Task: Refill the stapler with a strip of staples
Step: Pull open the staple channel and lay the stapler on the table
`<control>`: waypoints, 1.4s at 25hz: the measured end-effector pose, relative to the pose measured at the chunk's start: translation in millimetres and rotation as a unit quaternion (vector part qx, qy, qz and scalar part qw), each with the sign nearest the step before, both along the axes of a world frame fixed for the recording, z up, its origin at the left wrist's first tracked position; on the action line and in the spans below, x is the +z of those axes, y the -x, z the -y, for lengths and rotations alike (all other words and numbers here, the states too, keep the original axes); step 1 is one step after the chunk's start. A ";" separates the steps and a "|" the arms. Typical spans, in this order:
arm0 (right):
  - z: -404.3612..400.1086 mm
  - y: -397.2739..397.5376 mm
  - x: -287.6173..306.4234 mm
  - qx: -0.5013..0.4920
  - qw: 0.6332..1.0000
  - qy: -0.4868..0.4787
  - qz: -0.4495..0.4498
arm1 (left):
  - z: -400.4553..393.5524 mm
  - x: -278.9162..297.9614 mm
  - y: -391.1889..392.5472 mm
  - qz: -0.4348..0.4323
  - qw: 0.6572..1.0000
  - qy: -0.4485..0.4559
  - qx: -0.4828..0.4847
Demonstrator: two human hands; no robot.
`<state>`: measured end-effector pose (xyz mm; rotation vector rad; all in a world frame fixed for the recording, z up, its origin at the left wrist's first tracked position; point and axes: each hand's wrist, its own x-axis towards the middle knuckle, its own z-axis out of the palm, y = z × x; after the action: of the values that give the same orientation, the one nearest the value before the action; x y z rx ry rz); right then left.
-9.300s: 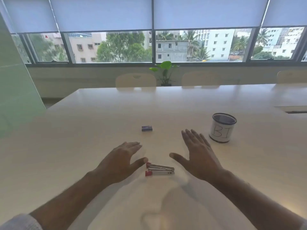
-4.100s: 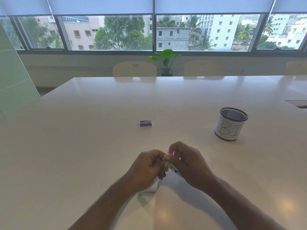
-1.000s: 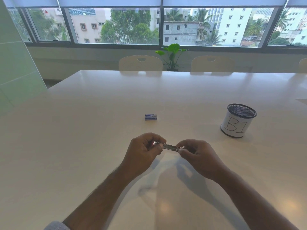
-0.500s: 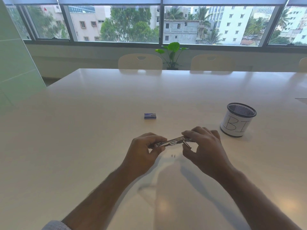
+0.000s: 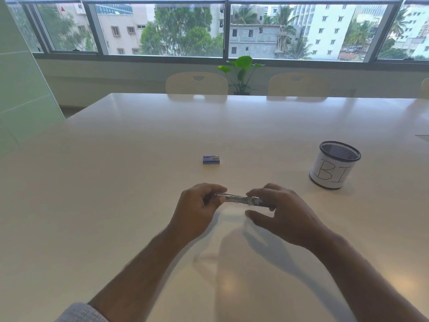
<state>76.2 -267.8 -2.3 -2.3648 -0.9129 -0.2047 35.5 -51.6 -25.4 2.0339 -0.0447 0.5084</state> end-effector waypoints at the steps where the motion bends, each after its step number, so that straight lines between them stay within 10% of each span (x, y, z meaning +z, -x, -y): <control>1: 2.7 -2.0 0.2 0.013 1.000 0.007 -0.021 | -1.3 -0.6 -0.6 -0.010 1.000 -0.006 -0.011; 18: 24.4 -12.9 -0.5 0.063 0.986 0.044 -0.146 | -23.8 -2.1 -2.3 -0.099 0.970 -0.157 -0.155; 27: 23.1 -29.3 -8.4 -0.028 0.985 -0.104 -0.132 | -39.9 -2.8 -59.8 -0.011 0.986 -0.167 0.010; 35: 11.1 -45.7 -6.9 -0.039 0.983 -0.133 -0.123 | -66.7 -3.8 -147.2 -0.159 0.941 -0.286 0.082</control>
<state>122.0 -278.9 -9.2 -2.1213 -0.6333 -0.0570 182.7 15.2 -29.2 2.6863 0.1964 0.2759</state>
